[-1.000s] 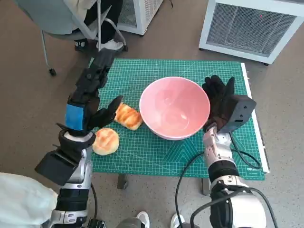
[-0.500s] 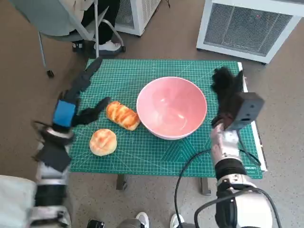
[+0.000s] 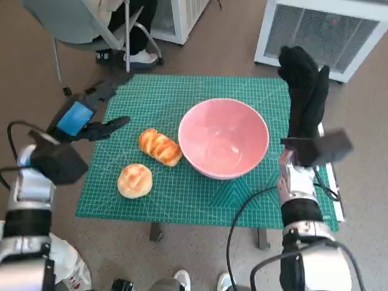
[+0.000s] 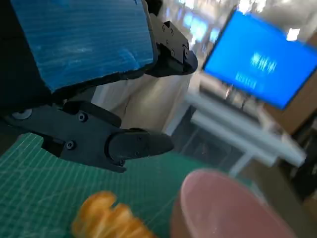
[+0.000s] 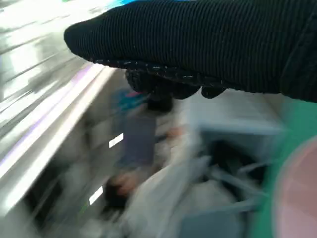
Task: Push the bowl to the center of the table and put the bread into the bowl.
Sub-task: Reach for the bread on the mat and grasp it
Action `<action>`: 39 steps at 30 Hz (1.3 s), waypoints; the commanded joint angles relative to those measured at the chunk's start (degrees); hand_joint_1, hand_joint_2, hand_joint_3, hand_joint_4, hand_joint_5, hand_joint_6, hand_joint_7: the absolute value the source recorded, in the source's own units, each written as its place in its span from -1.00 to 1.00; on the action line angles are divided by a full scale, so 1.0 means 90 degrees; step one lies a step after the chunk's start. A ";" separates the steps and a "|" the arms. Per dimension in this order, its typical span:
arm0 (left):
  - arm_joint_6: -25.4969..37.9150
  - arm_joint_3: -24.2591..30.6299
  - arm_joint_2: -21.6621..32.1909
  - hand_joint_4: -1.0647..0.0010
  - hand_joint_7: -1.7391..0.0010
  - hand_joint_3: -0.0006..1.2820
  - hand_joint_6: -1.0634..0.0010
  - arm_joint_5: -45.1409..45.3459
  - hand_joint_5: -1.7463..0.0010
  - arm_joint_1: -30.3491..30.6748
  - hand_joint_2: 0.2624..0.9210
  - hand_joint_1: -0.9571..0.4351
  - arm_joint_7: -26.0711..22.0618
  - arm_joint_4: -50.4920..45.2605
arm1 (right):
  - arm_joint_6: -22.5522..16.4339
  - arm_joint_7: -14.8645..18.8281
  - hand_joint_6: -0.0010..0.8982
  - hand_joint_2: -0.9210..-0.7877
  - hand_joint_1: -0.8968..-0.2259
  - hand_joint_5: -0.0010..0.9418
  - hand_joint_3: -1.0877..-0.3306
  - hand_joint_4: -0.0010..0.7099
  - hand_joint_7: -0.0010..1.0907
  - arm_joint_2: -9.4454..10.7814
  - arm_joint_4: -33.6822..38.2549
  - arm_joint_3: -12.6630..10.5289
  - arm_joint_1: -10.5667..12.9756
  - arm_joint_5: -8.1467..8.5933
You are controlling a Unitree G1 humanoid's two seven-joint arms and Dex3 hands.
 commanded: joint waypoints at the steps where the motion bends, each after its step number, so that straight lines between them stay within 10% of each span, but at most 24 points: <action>1: 0.0044 -0.0414 0.0072 0.49 0.98 -0.91 0.24 0.0277 1.00 -0.0334 0.94 -0.06 -0.0452 0.0447 | -0.0358 0.0340 -0.96 -1.00 -0.02 -0.92 -0.24 -0.03 0.42 -0.0081 -0.0680 0.0286 0.0648 -0.0097; 9: 0.0053 -0.1055 0.0033 0.51 0.98 -0.99 0.22 0.0976 1.00 -0.0811 0.82 0.06 -0.0536 0.1169 | -0.0409 0.0482 -1.00 -1.00 0.01 -0.91 -0.36 -0.01 0.40 -0.0201 -0.1811 0.0633 0.1220 -0.0236; 20: 0.0190 -0.1995 -0.0158 0.59 0.99 -1.00 0.23 0.2183 1.00 -0.1318 0.77 0.10 -0.0042 0.1801 | 0.0233 0.0891 -1.00 -1.00 -0.01 -0.93 -0.46 -0.08 0.37 -0.0145 -0.3258 0.1056 0.1894 0.0278; 39: 0.0468 -0.2866 -0.0578 0.63 1.00 -1.00 0.28 0.3130 1.00 -0.1863 0.73 0.13 0.0647 0.2759 | 0.0304 0.0850 -1.00 -1.00 0.00 -0.90 -0.49 -0.07 0.39 -0.0095 -0.3652 0.1088 0.2108 0.0151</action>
